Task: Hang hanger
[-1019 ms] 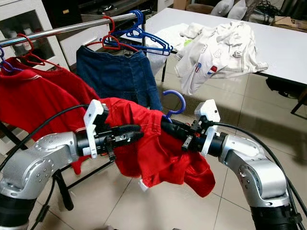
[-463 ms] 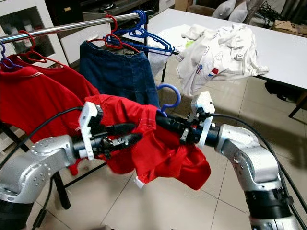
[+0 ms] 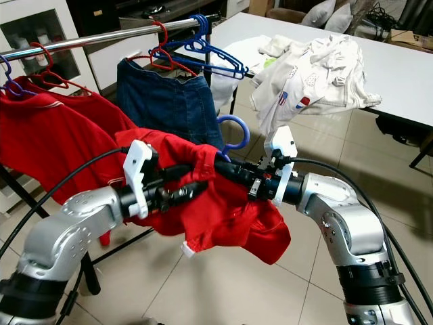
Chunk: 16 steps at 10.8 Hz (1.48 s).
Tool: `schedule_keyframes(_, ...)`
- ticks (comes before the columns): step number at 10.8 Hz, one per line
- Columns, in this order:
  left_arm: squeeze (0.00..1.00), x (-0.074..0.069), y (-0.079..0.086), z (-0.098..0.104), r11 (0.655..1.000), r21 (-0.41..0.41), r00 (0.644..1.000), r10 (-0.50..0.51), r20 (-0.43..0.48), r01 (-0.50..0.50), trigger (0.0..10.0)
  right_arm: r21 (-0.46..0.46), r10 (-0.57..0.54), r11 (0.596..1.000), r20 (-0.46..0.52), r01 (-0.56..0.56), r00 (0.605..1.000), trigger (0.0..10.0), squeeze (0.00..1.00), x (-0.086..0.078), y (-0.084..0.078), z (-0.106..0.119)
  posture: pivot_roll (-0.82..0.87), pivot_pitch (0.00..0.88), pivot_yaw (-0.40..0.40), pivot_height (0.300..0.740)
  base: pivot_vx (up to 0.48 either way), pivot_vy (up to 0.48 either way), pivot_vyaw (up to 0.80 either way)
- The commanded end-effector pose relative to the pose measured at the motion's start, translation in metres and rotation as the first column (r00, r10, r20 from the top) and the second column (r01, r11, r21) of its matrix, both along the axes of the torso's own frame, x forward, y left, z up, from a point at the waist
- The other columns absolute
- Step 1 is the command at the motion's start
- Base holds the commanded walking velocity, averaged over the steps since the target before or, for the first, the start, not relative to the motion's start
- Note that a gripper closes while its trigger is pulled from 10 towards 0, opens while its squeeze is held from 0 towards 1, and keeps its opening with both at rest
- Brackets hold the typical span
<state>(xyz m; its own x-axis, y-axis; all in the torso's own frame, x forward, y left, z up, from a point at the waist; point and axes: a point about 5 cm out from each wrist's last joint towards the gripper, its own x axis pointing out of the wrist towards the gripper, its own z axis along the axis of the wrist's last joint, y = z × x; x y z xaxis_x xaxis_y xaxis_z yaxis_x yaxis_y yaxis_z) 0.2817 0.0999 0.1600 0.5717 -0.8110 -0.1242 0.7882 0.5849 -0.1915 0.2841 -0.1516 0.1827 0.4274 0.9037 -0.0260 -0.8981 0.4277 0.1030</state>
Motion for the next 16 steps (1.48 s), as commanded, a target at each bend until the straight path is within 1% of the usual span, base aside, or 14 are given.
schedule_keyframes(1, 0.00, 0.0020, 0.0018, 0.0056, 1.000, -0.006, 1.000, 0.014, 0.016, -0.014, 10.0, 0.026, 0.006, 1.000, 0.054, -0.008, 0.998, 10.0, 0.00, -0.0017, 0.0020, 0.0091, 0.07, 0.023, 0.010, 0.740, 0.000, 0.000, 0.00)
schedule_keyframes(2, 0.00, 0.0003, 0.0004, 0.0083, 1.000, -0.018, 1.000, -0.008, 0.022, 0.008, 0.0, 0.030, 0.002, 1.000, 0.052, -0.004, 0.999, 10.0, 0.00, -0.0029, 0.0026, 0.0078, 0.07, 0.027, 0.015, 0.740, 0.000, 0.000, 0.00)
schedule_keyframes(4, 0.00, -0.0009, -0.0024, 0.0104, 0.999, -0.025, 0.999, -0.022, 0.039, 0.023, 0.0, 0.036, -0.003, 0.999, 0.048, 0.001, 0.999, 10.0, 0.00, -0.0042, 0.0039, 0.0059, 0.07, 0.030, 0.021, 0.740, 0.000, 0.000, 0.00)
schedule_keyframes(7, 0.00, -0.0010, -0.0039, 0.0100, 0.999, -0.040, 0.999, -0.024, 0.027, 0.025, 0.0, 0.036, -0.008, 0.999, 0.047, 0.007, 0.999, 10.0, 0.00, -0.0039, 0.0026, 0.0059, 0.07, 0.030, 0.021, 0.740, 0.000, 0.000, 0.00)
schedule_keyframes(11, 0.00, 0.0002, 0.0009, 0.0123, 0.999, -0.039, 1.000, -0.009, 0.026, 0.010, 0.0, 0.027, -0.008, 1.000, 0.043, 0.006, 0.999, 10.0, 0.00, -0.0049, 0.0020, 0.0039, 0.06, 0.028, 0.019, 0.740, 0.000, 0.000, 0.00)
schedule_keyframes(16, 0.00, 0.0002, 0.0009, 0.0123, 0.999, -0.039, 1.000, -0.009, 0.026, 0.010, 0.0, 0.027, -0.008, 1.000, 0.043, 0.006, 0.999, 10.0, 0.00, -0.0049, 0.0020, 0.0039, 0.06, 0.028, 0.019, 0.740, 0.000, 0.000, 0.00)
